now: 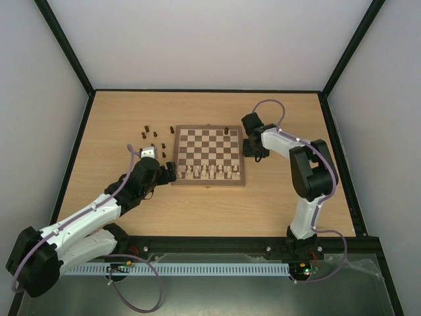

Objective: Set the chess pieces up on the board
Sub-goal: Pick up the chess piece at the center of the board, then place the chess piece on the chessboard, then pick up the chess piece at the center of the board, then place the chess piece on the chessboard.

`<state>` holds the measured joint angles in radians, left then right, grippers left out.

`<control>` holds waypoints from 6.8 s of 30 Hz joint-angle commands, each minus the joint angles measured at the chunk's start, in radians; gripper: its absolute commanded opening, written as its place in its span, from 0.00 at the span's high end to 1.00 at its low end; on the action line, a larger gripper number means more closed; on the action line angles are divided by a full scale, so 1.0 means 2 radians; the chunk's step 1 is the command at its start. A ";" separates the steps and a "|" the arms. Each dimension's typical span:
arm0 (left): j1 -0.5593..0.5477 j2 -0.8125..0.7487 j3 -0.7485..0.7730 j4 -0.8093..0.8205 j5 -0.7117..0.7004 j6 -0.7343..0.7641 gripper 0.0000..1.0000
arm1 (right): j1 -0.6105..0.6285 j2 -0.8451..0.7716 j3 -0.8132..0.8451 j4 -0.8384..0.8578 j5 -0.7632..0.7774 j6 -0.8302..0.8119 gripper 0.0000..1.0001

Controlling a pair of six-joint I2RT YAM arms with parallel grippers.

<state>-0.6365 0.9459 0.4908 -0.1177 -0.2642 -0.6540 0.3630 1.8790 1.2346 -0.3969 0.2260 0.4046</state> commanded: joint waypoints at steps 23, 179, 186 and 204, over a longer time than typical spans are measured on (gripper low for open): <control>0.001 0.016 0.008 0.027 -0.005 0.016 0.01 | -0.020 0.023 0.028 0.011 0.022 0.008 0.81; 0.005 0.012 -0.018 0.057 0.016 0.020 0.01 | -0.039 -0.016 0.142 -0.051 0.025 -0.012 0.89; 0.005 0.009 -0.018 0.055 0.013 0.019 0.01 | 0.024 -0.022 0.229 -0.071 -0.001 -0.026 0.88; 0.005 0.003 -0.018 0.051 0.009 0.020 0.01 | 0.099 0.200 0.478 -0.171 -0.031 -0.075 0.88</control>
<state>-0.6334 0.9638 0.4698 -0.0135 -0.2291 -0.6228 0.5491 2.2448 2.1090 -0.6384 0.1612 0.2871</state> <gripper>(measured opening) 0.991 0.151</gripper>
